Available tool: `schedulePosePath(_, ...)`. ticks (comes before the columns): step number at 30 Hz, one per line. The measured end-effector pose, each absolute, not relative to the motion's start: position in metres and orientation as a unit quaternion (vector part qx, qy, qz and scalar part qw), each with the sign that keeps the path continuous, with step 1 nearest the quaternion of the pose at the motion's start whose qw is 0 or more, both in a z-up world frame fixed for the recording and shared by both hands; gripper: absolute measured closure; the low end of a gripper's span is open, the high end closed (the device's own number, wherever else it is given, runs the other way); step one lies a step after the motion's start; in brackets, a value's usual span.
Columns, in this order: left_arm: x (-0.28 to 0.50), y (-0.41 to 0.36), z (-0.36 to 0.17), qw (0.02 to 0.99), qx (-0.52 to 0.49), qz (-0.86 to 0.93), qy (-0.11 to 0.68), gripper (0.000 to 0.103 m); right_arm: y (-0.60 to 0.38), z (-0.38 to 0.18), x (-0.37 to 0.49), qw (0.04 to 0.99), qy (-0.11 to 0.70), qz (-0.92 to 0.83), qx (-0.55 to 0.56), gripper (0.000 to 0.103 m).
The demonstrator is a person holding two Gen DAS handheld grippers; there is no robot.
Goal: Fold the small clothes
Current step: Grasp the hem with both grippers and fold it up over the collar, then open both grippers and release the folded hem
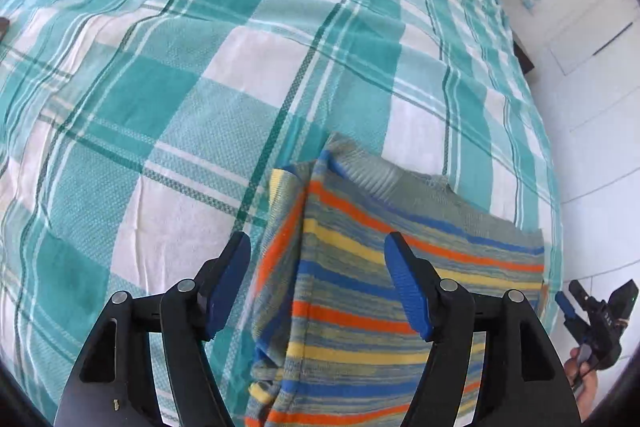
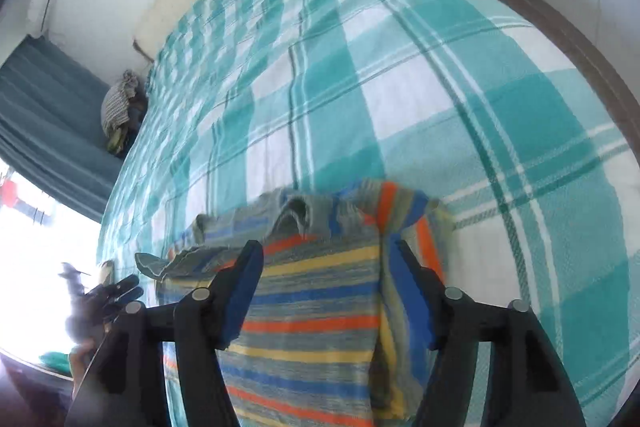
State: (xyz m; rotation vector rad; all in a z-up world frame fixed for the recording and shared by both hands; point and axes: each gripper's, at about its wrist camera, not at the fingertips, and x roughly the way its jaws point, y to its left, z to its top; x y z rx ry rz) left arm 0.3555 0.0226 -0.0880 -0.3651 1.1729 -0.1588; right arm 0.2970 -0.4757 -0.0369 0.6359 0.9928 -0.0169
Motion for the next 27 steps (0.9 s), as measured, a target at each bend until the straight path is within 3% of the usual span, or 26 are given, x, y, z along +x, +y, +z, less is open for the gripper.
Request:
schedulePosePath(3,0.329,0.028,-0.077,0.844,-0.146,-0.108,0.505,0.032,-0.479,-0.035,0.285,0.837,0.451,0.011,0.308,0.036)
schedulePosePath(9,0.252,0.003,-0.087,0.87,-0.025,-0.159,0.466,0.029,-0.415,-0.04,0.222,0.865,0.486,0.057,0.114,0.038)
schedulePosePath(10,0.243,-0.002,-0.099,0.864,-0.002,-0.162,0.477,0.033,-0.411,-0.048,0.21,0.861,0.495,0.054,0.106,0.038)
schedulePosePath(11,0.238,-0.007,-0.115,0.849,0.023,-0.162,0.502,0.058,-0.41,-0.061,0.201,0.851,0.514,0.045,0.102,0.04)
schedulePosePath(12,0.236,-0.013,-0.134,0.827,0.047,-0.16,0.536,0.077,-0.411,-0.075,0.196,0.834,0.539,0.046,0.106,0.064)
schedulePosePath(13,0.23,-0.015,-0.143,0.822,0.064,-0.159,0.543,0.085,-0.411,-0.09,0.191,0.813,0.569,0.049,0.11,0.1)
schedulePosePath(19,0.228,-0.016,-0.139,0.829,0.083,-0.145,0.534,0.084,-0.428,-0.101,0.171,0.805,0.574,0.006,0.149,0.1)
schedulePosePath(21,0.221,-0.015,-0.133,0.832,0.091,-0.137,0.53,0.079,-0.428,-0.101,0.17,0.806,0.573,-0.002,0.147,0.1)
schedulePosePath(22,0.215,-0.013,-0.13,0.834,0.091,-0.127,0.529,0.067,-0.43,-0.1,0.167,0.807,0.57,-0.007,0.155,0.1)
schedulePosePath(23,0.208,-0.01,-0.125,0.838,0.088,-0.112,0.527,0.043,-0.432,-0.098,0.165,0.808,0.568,-0.01,0.159,0.1)
schedulePosePath(24,0.199,-0.005,-0.12,0.844,0.081,-0.098,0.521,0.033,-0.433,-0.096,0.16,0.81,0.564,-0.012,0.16,0.098)
schedulePosePath(25,0.186,-0.002,-0.116,0.852,0.071,-0.093,0.51,0.021,-0.43,-0.092,0.155,0.814,0.56,-0.016,0.157,0.091)
schedulePosePath(26,0.176,0.002,-0.11,0.858,0.063,-0.091,0.501,0.018,-0.428,-0.087,0.149,0.818,0.554,-0.019,0.153,0.084)
schedulePosePath(27,0.167,0.004,-0.106,0.862,0.061,-0.086,0.496,0.018,-0.427,-0.082,0.14,0.823,0.549,-0.033,0.143,0.06)
